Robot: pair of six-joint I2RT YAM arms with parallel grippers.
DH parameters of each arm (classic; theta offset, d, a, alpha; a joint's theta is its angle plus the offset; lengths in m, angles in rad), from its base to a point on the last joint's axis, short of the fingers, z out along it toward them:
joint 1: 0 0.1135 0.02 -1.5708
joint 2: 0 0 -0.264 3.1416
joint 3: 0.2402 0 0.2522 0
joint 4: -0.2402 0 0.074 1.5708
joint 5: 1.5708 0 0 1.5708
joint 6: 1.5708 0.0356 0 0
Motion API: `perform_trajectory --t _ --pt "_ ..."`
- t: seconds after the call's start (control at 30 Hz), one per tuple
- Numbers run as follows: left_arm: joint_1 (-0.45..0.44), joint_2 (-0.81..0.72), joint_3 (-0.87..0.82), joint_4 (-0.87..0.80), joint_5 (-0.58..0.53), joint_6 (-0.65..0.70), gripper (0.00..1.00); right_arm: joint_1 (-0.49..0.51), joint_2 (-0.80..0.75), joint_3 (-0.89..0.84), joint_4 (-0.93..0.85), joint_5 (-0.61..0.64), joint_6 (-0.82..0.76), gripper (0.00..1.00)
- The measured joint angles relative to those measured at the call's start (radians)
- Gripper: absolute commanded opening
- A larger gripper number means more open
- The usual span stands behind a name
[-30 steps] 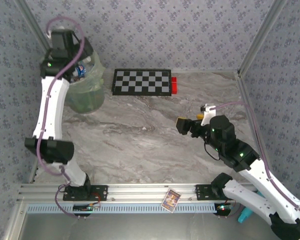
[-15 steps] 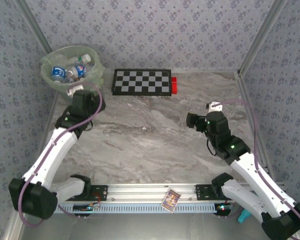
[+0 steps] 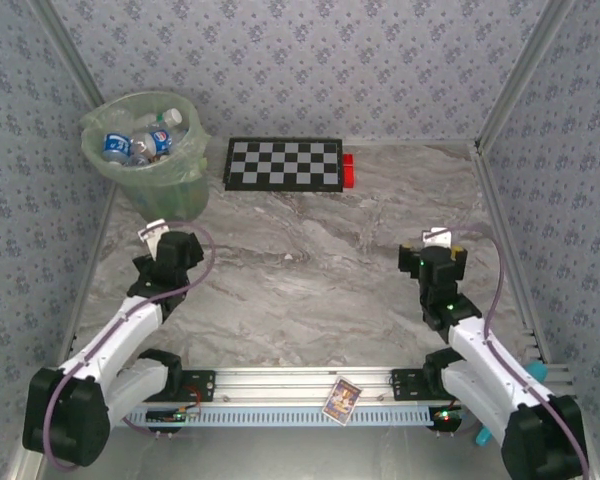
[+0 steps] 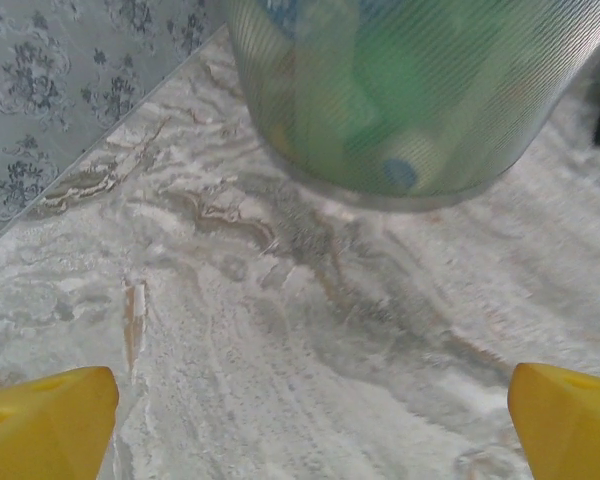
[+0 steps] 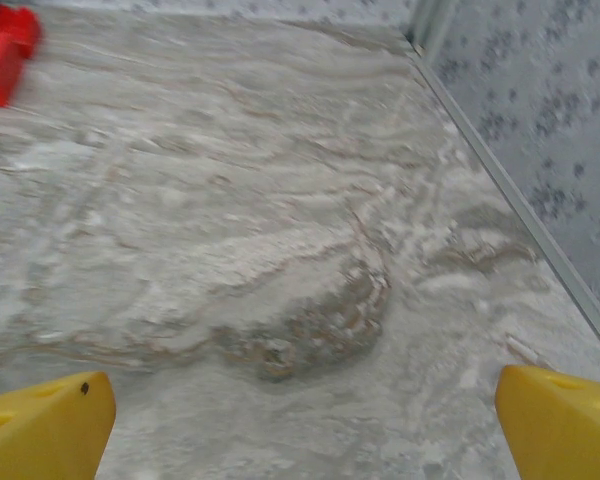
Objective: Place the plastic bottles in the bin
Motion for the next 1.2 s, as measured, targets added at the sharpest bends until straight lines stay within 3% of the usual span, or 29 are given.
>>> perform_trajectory --t 0.1,0.27,0.47,0.6,0.8,1.0,1.2 --pt "0.042 0.083 0.002 0.105 0.003 0.095 1.00 -0.068 0.107 -0.029 0.114 -0.014 0.001 0.99" --pt "0.071 0.262 0.013 0.306 0.028 0.288 1.00 -0.078 0.319 -0.025 0.291 -0.024 -0.021 0.99" --pt "0.188 0.327 -0.062 0.515 0.177 0.378 1.00 -0.096 0.525 -0.009 0.554 -0.126 -0.080 1.00" --pt "0.202 0.359 -0.064 0.618 0.305 0.415 1.00 -0.139 0.658 -0.002 0.711 -0.225 -0.107 0.99" --pt "0.206 0.525 -0.079 0.832 0.435 0.440 1.00 -0.178 0.701 0.001 0.795 -0.338 -0.115 0.99" --pt "0.274 0.550 -0.064 0.822 0.512 0.425 1.00 -0.198 0.701 0.051 0.772 -0.386 -0.113 0.99" --pt "0.274 0.550 -0.056 0.824 0.537 0.418 1.00 -0.206 0.701 0.077 0.754 -0.388 -0.109 0.99"
